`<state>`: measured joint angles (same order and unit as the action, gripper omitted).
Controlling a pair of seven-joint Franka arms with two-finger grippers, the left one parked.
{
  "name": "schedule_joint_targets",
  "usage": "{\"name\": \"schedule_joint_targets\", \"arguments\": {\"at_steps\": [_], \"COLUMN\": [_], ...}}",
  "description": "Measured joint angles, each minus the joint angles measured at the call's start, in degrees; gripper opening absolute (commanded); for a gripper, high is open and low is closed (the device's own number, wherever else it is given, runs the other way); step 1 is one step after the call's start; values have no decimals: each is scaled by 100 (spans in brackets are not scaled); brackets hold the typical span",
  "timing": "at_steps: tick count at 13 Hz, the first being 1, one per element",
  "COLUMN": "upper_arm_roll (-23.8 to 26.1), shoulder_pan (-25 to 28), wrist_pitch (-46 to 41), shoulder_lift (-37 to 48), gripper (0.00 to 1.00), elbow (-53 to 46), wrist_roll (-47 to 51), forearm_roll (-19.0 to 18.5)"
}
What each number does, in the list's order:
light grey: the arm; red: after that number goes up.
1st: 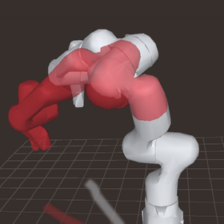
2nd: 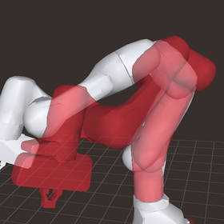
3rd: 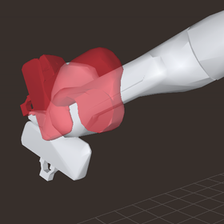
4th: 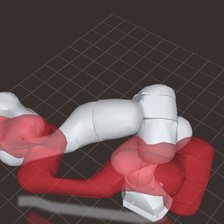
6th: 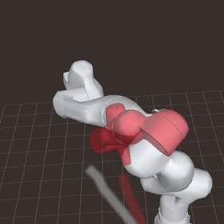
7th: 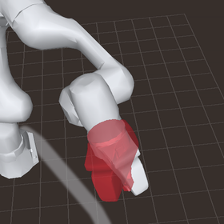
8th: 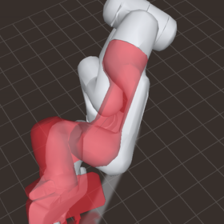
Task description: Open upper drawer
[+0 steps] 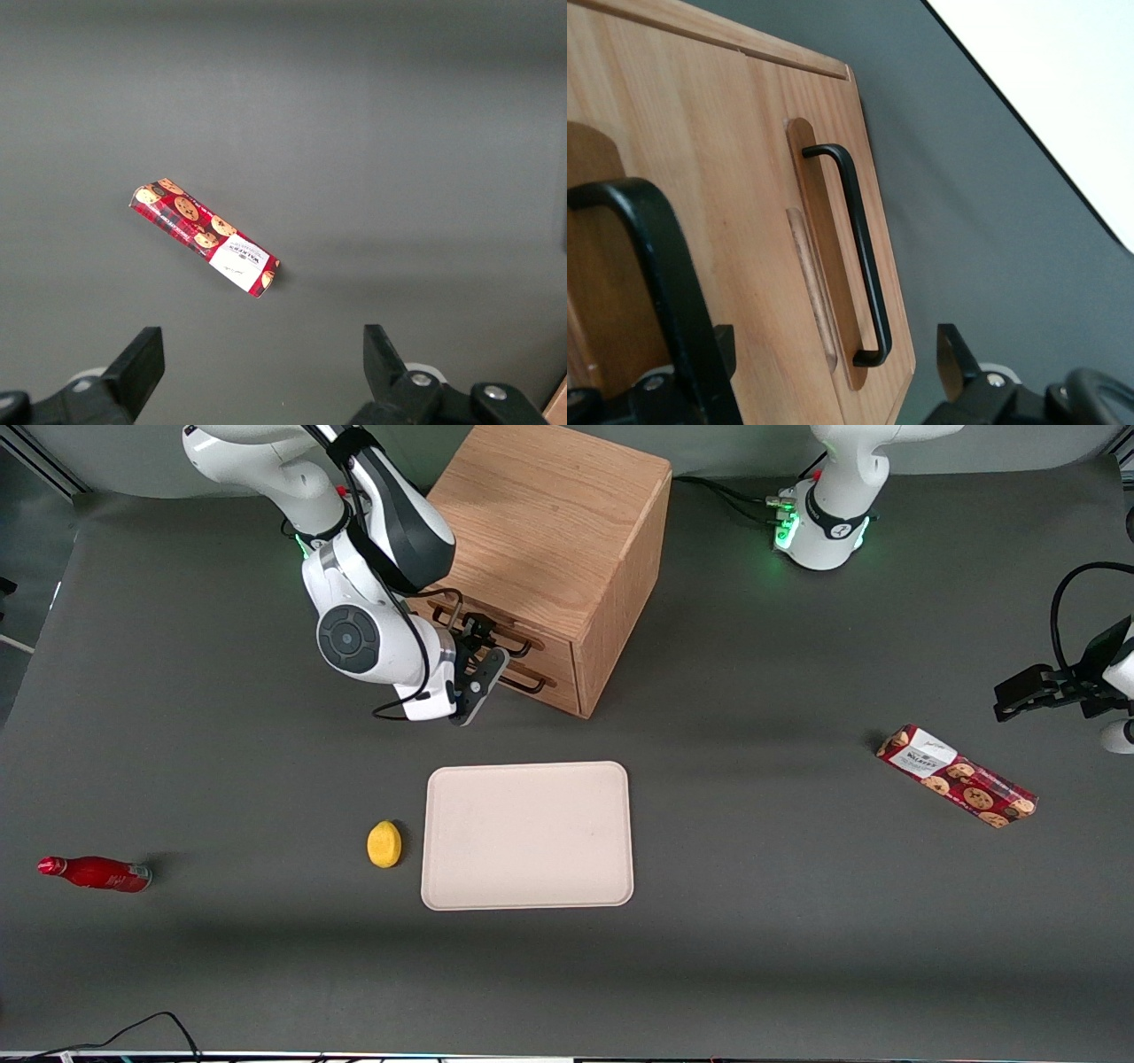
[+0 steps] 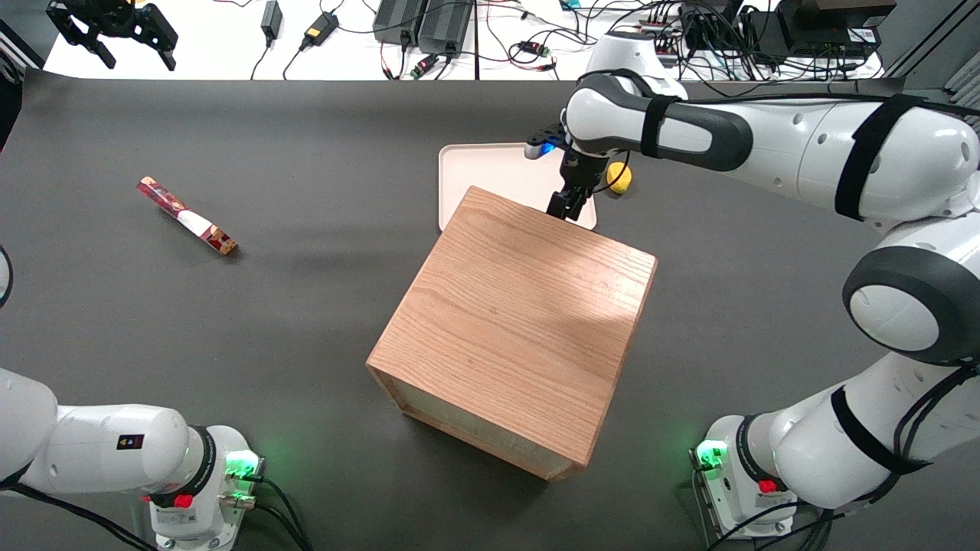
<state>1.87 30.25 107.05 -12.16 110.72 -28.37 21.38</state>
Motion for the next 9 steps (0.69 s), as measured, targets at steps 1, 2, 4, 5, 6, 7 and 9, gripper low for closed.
{"name": "schedule_joint_targets", "arguments": {"at_steps": [1,2,4,5,6,7,9], "upper_arm_roll": [-2,-2,-3,-3,-3,-3,-3], "shoulder_pan": [-47,-113,-237,-277,-304,-316,-323], "wrist_pitch": [14,23,28,29,34,36,43], "shoulder_lift": [0,0,1,1,1,1,-1], "gripper": [100,100,100,100,100,100,100], "elbow": [-7,-18,-69,-90,-118,-143,-169], "wrist_roll": [-57,-101,-164,-174,-178,-179,-179], "forearm_roll": [0,0,0,0,-1,-8,-29]}}
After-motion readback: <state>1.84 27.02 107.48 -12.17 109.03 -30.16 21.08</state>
